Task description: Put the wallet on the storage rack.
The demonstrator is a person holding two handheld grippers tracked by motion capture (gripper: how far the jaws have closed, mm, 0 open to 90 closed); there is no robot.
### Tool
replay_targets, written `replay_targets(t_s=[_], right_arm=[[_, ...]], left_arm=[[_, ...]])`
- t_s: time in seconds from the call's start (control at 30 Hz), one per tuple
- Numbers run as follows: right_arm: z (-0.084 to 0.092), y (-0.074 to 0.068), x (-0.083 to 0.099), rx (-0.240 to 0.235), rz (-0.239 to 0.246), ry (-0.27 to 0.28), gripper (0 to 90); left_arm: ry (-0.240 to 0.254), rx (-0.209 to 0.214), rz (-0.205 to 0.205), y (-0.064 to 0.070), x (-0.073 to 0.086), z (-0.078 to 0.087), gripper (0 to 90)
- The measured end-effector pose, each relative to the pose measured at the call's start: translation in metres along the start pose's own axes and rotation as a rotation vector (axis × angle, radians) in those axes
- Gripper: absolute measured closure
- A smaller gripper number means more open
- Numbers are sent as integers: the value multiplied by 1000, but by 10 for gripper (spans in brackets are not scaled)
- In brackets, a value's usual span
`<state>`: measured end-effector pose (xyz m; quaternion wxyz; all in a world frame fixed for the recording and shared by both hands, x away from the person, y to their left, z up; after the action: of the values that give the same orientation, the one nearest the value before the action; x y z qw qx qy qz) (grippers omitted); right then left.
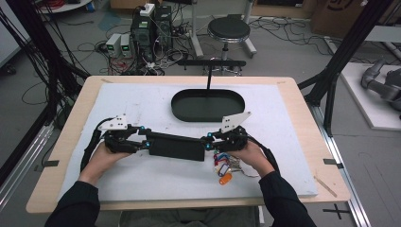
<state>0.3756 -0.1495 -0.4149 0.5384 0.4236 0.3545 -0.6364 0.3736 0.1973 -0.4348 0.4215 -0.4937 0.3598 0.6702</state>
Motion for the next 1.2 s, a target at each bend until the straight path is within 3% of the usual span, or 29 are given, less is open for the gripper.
replay_targets(t_s=[0.07,0.13,0.2,0.27,0.33,0.4,0.43,0.47,0.57,0.63,0.7,0.73,0.87,1.03,1.17,1.2], right_arm=[[1,1,1,20,-24,-9,701],[2,2,2,26,-39,-12,666],[-1,6,9,43,-96,-50,523],[-6,6,13,51,-109,-72,502],[-8,6,14,45,-111,-78,508],[-14,4,14,43,-83,-81,556],[-16,3,14,36,-82,-82,584],[-17,2,13,34,-79,-71,698],[-16,3,13,27,-83,-65,736],[-15,3,13,26,-78,-64,749],[-15,1,10,38,-54,-46,757],[-15,1,10,38,-54,-46,757],[-11,1,6,77,-40,-26,761],[4,9,1,169,-49,24,764],[14,15,-2,211,-58,58,765],[21,19,-3,245,-77,77,765]], left_arm=[[3,15,5,-1,1,0,643],[12,21,12,-1,2,1,655],[24,37,23,-1,4,2,698],[36,46,23,0,5,3,707],[36,51,19,1,5,3,707],[34,53,10,1,5,4,707],[39,52,10,2,4,3,707],[34,50,5,2,4,3,705],[29,39,8,3,4,3,694],[32,9,18,3,2,3,649],[53,-27,36,3,0,4,507],[62,-44,40,2,-2,6,507],[102,-98,43,2,-9,17,416],[131,-143,53,3,-15,25,334],[120,-157,53,9,-21,25,304],[119,-159,44,12,-23,25,301]])
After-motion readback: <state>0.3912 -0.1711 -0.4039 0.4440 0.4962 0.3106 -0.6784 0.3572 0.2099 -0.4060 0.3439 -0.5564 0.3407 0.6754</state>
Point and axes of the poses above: each handheld gripper's, and its own axes: z roughly backward along the jaws, x roughly out of its underside, y roughly to its right, the point moved 3 cm from there along -z, roughly forward along the jaws, and after that the axes turned 10 degrees about y, right-handed, at the moved point
